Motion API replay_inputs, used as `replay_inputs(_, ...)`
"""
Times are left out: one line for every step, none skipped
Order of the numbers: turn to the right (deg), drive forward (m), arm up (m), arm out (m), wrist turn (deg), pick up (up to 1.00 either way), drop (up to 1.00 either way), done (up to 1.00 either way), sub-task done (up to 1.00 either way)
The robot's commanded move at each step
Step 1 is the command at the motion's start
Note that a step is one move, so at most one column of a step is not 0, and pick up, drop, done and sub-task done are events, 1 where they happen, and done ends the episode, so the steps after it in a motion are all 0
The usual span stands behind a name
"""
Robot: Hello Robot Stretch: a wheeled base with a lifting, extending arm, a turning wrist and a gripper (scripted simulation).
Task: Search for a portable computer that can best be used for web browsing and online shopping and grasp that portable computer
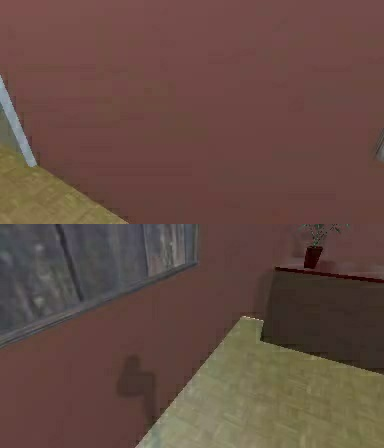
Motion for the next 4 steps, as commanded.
replay_inputs(-45.0, 0.0, 0.0, 0.0, 0.0, 0.0, 0.0, 0.0, 0.0)
replay_inputs(-15.0, 0.0, 0.0, 0.0, 0.0, 0.0, 0.0, 0.0, 0.0)
replay_inputs(0.0, 1.0, 0.0, 0.0, 0.0, 0.0, 0.0, 0.0, 0.0)
replay_inputs(0.0, 1.0, 0.0, 0.0, 0.0, 0.0, 0.0, 0.0, 0.0)
